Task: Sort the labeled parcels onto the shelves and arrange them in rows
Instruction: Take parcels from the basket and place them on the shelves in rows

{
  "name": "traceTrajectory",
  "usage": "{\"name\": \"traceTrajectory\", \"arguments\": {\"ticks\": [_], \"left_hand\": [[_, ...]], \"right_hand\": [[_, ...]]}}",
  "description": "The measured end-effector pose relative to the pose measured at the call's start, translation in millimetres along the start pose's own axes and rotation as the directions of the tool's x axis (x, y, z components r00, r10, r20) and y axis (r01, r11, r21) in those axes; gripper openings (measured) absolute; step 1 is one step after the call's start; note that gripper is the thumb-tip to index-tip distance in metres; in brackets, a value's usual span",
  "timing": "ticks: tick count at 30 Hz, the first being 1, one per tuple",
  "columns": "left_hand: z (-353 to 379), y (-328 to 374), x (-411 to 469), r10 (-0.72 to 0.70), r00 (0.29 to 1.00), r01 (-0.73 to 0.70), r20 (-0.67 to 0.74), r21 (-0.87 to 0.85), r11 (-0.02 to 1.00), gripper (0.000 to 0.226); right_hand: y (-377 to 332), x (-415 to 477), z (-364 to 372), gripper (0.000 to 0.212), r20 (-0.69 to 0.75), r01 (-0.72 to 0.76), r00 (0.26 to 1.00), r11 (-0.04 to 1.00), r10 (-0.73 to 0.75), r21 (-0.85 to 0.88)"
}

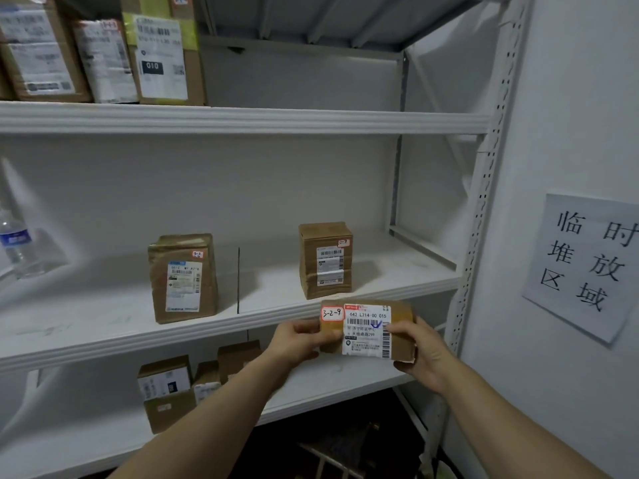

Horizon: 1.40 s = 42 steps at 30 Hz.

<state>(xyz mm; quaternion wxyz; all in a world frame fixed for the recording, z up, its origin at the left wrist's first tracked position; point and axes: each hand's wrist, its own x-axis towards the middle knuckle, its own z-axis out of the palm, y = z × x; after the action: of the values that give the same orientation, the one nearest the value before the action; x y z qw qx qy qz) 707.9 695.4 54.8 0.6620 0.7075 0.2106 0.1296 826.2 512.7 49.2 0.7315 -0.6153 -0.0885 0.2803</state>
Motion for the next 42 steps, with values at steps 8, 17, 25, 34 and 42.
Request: {"name": "traceTrajectory", "arguments": {"ticks": [8, 17, 25, 34, 42], "left_hand": [[52, -16, 43, 0.122, 0.993, -0.122, 0.012, -0.006, 0.993, 0.049], [99, -3, 137, 0.159, 0.958, -0.116, -0.241, 0.180, 0.977, 0.040], [85, -6, 189, 0.164, 0.754, 0.101, -0.635, 0.360, 0.927, 0.038], [49, -13, 227, 0.009, 0.711, 0.312, -0.703, 0.327, 0.892, 0.086], [47, -16, 259, 0.021, 0.745, 0.284, -0.667, 0.345, 0.895, 0.078]], "right_hand": [[10, 34, -35, 0.057, -0.231, 0.037, 0.973, 0.992, -0.008, 0.119], [-29, 146, -92, 0.058, -0.366, 0.174, 0.919, 0.984, -0.144, 0.049], [-67, 250, -106, 0.056, -0.198, 0.179, 0.958, 0.971, -0.209, -0.160], [-76, 331, -78, 0.080, -0.018, 0.181, 0.981, 0.940, -0.195, -0.288], [-62, 347, -87, 0.094, 0.259, 0.387, 0.920, 0.780, -0.293, -0.493]]}}
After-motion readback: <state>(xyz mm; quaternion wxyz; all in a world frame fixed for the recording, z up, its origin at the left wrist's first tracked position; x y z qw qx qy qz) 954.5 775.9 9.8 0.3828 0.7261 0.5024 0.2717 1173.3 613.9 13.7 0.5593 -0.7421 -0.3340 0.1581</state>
